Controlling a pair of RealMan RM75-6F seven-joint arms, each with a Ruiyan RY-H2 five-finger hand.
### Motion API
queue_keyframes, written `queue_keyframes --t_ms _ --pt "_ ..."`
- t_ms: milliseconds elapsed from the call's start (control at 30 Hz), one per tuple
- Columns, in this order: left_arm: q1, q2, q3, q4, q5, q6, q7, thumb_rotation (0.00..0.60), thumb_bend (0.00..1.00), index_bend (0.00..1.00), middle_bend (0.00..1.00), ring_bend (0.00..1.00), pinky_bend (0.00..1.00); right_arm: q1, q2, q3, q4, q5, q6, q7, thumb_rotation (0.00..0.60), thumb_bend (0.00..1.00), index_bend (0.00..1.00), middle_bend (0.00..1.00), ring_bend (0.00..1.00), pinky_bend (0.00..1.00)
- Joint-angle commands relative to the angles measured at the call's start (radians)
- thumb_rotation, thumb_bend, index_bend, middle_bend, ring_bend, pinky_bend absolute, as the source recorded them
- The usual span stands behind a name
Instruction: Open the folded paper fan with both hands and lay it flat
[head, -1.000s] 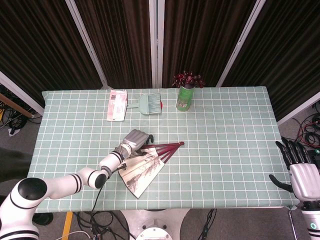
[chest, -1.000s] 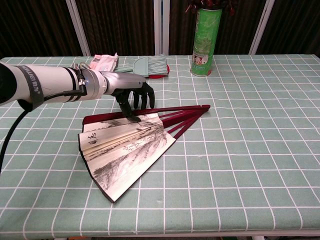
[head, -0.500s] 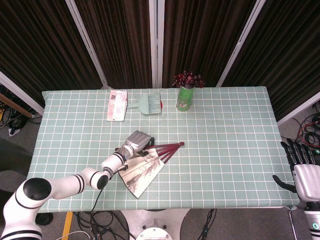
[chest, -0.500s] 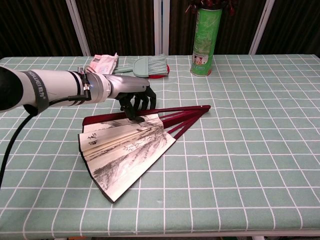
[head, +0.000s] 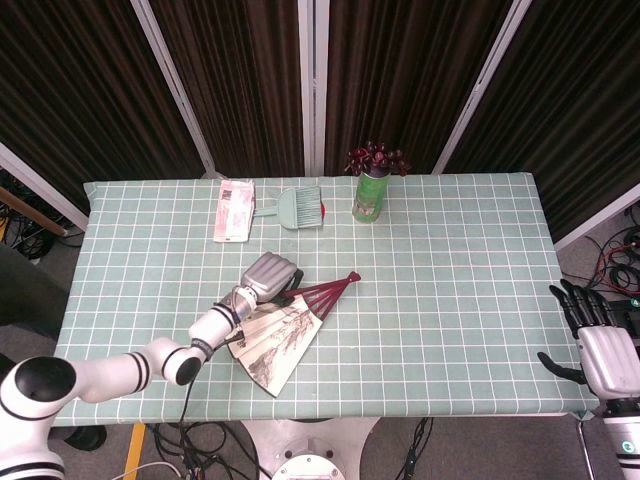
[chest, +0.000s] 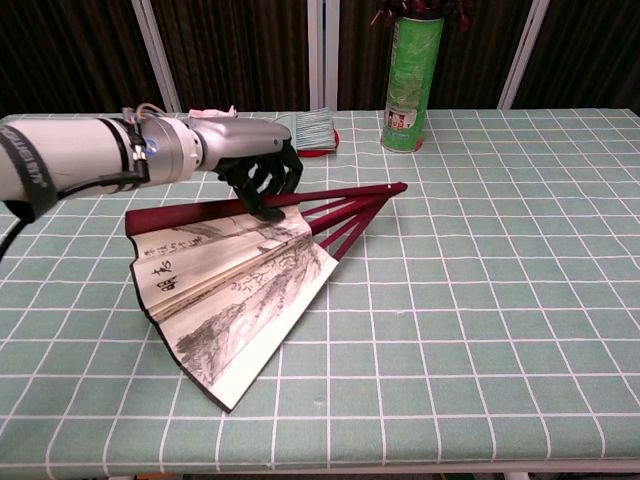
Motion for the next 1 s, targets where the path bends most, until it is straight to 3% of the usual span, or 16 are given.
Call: queue_keyframes --t_ms 33,300,433,567,800,1000 --pt "0.093 0.152 -0.009 -0.189 0.101 0.123 -0.1 0.6 0.33 0.63 0.71 0.69 0.86 0.073 0.039 -0.035 -0.018 -0.053 -0.127 0.112 0.6 0.1 0.0 0.01 0.0 0.0" --pt "0.226 0.331 -0.028 -0.403 0.265 0.324 -0.311 0.6 0.33 0.63 0.71 0.69 0.85 0.266 0.015 -0.074 -0.027 -0.182 -0.358 0.426 0.6 0.16 0.02 0.13 0.03 0.02" --pt "0.265 0.382 -0.041 -0.451 0.334 0.402 -0.398 0.6 0.33 0.63 0.71 0.69 0.85 0.358 -0.036 -0.072 -0.02 -0.203 -0.436 0.56 0.6 0.22 0.11 0.19 0.09 0.1" --pt "0.283 0.4 -0.044 -0.484 0.381 0.449 -0.415 0.6 0.33 0.63 0.71 0.69 0.85 0.434 -0.077 -0.048 -0.032 -0.178 -0.497 0.646 0.6 0.27 0.19 0.22 0.11 0.12" --pt "0.279 0.415 -0.057 -0.538 0.427 0.472 -0.421 0.6 0.33 0.63 0.71 0.69 0.85 0.548 -0.162 0.028 -0.051 -0.079 -0.598 0.644 0.6 0.3 0.22 0.22 0.11 0.12" --pt "0.272 0.429 -0.074 -0.578 0.446 0.483 -0.412 0.6 0.33 0.63 0.71 0.69 0.85 0.552 -0.219 0.094 -0.068 0.064 -0.564 0.471 0.6 0.3 0.22 0.22 0.11 0.13"
